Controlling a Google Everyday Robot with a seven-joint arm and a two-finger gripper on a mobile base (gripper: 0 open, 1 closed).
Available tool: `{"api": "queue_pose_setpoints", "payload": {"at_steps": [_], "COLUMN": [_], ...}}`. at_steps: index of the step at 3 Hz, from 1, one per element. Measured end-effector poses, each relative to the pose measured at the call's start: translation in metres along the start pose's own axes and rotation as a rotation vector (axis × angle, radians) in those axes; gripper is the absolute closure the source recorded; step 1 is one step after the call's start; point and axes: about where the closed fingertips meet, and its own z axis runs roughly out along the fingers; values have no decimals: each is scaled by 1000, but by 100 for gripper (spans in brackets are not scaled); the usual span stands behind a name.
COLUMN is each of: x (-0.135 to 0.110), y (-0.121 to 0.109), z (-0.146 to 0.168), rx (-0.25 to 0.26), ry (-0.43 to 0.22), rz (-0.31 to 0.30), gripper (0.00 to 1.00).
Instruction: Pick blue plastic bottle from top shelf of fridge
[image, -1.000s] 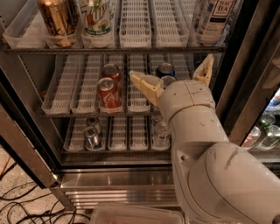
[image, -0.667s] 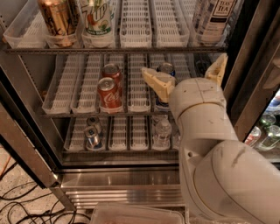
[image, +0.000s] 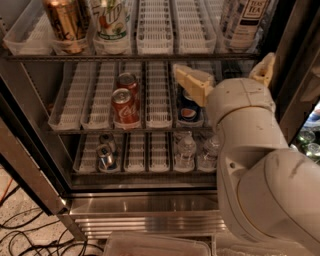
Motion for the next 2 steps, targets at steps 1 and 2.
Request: {"api": "queue_pose_setpoints", "payload": {"at_steps": [1,2], "x": [-7,-17], "y": [-8,-18], "z": [7,18], "rx": [5,27], "ry": [-14,-39], "rz": [25,-18], "gripper": [0,0]}}
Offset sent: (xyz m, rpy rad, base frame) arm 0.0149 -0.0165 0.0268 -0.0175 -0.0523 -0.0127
